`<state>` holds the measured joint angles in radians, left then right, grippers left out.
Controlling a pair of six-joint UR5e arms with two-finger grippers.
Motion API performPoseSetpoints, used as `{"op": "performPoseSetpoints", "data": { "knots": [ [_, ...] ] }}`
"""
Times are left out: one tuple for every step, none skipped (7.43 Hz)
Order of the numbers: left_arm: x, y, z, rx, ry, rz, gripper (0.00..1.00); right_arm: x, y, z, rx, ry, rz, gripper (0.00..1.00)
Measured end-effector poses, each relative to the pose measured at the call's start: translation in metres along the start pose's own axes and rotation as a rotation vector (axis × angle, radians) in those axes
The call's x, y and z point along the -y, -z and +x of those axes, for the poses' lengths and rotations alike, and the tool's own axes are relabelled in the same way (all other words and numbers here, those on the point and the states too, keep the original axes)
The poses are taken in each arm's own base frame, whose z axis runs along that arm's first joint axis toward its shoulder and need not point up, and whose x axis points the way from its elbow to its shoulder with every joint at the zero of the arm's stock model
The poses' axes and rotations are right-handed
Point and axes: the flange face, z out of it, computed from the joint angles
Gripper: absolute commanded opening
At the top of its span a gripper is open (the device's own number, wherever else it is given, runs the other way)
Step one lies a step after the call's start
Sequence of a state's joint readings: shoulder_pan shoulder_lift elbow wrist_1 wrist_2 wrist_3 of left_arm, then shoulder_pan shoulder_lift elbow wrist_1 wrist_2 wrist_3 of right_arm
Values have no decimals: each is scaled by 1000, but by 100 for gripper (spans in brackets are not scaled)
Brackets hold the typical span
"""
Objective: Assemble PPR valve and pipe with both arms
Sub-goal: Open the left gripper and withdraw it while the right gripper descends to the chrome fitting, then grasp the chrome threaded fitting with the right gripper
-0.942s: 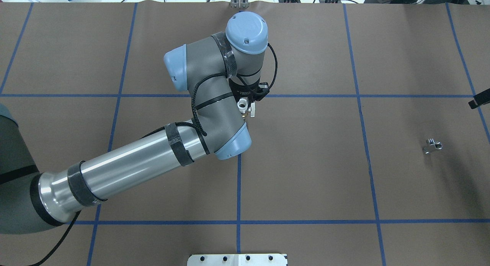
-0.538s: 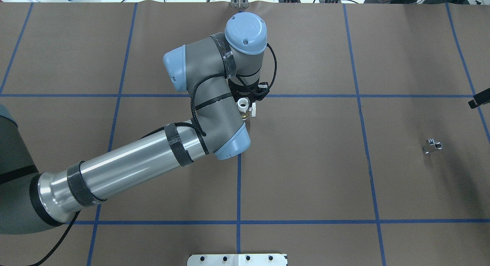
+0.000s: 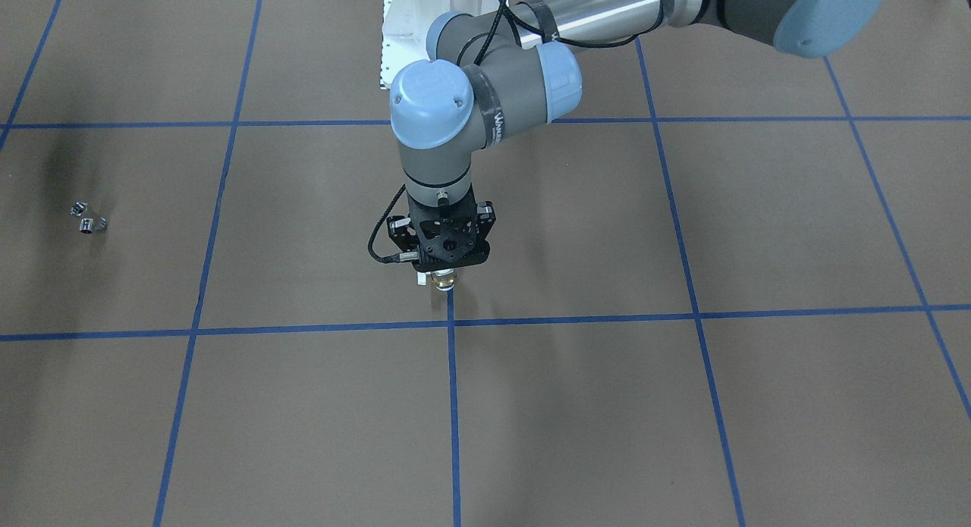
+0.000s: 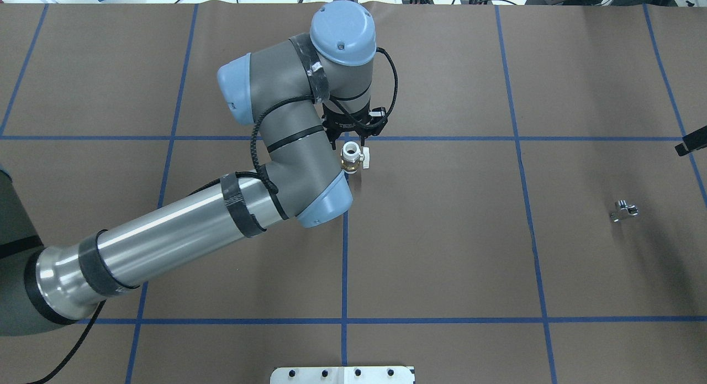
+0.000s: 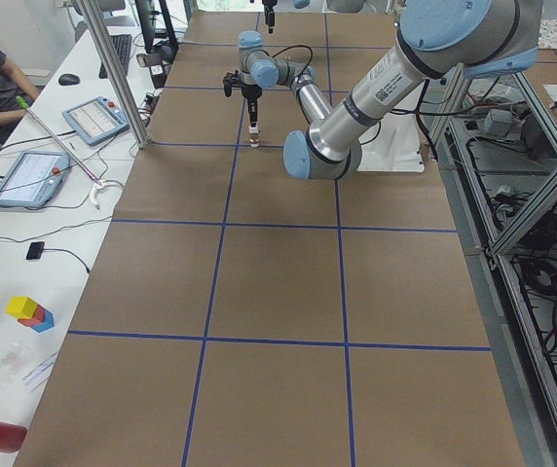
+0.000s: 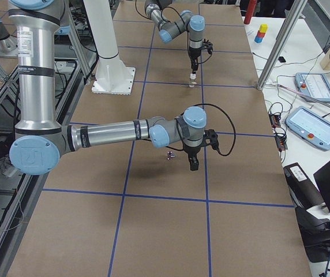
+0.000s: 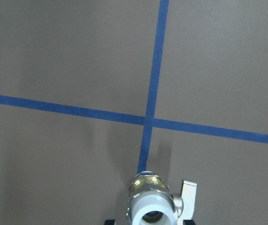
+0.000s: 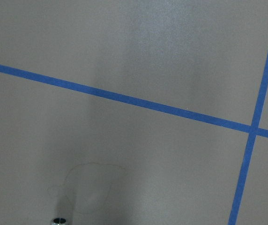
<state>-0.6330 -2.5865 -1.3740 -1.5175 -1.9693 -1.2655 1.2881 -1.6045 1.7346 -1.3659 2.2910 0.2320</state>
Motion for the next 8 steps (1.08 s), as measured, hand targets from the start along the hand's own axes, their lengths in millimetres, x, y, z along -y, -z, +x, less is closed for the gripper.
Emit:
{"op": "performPoseSetpoints", "data": {
  "knots": [
    [-4,23,-35,-49,-2,-5,62,-4,0,-1,4,-28,-2,99],
    [-9,44,-81,-93,-2,-10,62,-8,0,-7,8,-55,-5,99],
    [-13,62,-124,-120,4,-13,62,-10,-4,-19,18,-84,-5,99],
    [-13,72,-159,-131,14,-20,62,-15,-15,-36,35,-111,5,99],
    [-11,78,-187,-130,14,-25,62,-27,-31,-57,57,-140,21,99],
    [-4,81,-215,-120,-1,-25,63,-42,-47,-73,82,-163,39,98],
    [5,83,-245,-104,-20,-24,62,-57,-60,-85,96,-165,41,98],
    [13,86,-275,-92,-42,-24,62,-68,-73,-93,91,-161,35,94]
  ]
}}
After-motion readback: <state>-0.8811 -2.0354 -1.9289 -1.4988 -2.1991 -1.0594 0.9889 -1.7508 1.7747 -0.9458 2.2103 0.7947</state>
